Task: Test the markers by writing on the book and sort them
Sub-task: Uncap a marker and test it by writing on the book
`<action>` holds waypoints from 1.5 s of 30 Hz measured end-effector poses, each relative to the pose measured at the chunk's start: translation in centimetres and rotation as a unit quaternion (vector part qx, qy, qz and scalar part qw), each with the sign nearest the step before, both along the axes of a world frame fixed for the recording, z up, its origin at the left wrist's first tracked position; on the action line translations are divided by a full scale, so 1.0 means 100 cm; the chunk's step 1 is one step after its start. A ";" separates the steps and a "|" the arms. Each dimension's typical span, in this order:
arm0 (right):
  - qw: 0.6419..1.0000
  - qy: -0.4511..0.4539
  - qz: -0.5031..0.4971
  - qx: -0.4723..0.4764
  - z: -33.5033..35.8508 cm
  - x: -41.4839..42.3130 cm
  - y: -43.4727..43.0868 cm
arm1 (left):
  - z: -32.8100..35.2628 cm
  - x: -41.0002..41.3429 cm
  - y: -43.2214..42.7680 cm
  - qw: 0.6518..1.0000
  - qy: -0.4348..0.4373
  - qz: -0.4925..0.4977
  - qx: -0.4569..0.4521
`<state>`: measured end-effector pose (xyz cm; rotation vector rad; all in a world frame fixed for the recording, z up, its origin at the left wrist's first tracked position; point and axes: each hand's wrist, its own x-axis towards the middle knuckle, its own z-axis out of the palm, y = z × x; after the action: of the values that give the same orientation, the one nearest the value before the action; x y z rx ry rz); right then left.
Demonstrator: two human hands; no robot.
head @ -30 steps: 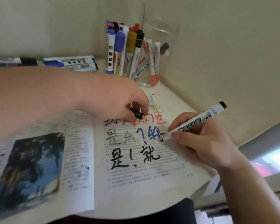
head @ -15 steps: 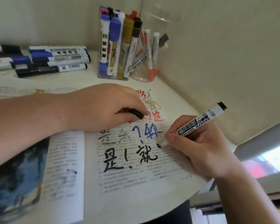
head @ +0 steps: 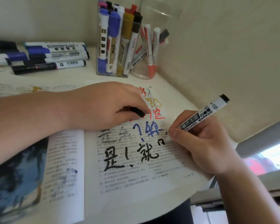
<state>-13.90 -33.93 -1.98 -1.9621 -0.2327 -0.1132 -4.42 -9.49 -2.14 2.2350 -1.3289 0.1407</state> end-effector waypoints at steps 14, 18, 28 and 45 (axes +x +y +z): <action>0.999 -0.005 0.034 -0.016 0.000 -0.003 -0.001 | 0.003 -0.002 0.001 0.999 0.019 0.035 -0.015; 1.000 -0.004 -0.002 0.000 -0.001 -0.002 0.001 | 0.004 -0.004 0.004 0.997 0.043 0.050 -0.032; 0.997 0.029 0.048 0.043 0.001 -0.005 -0.004 | 0.004 -0.005 0.002 0.997 0.046 0.047 -0.042; 0.996 0.019 0.074 0.038 0.002 -0.010 -0.005 | 0.006 -0.005 0.003 0.995 0.044 0.074 -0.050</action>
<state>-14.92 -34.39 -1.81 -1.8634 -0.3429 0.0114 -4.88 -9.19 -1.54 2.2263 -1.0861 0.1570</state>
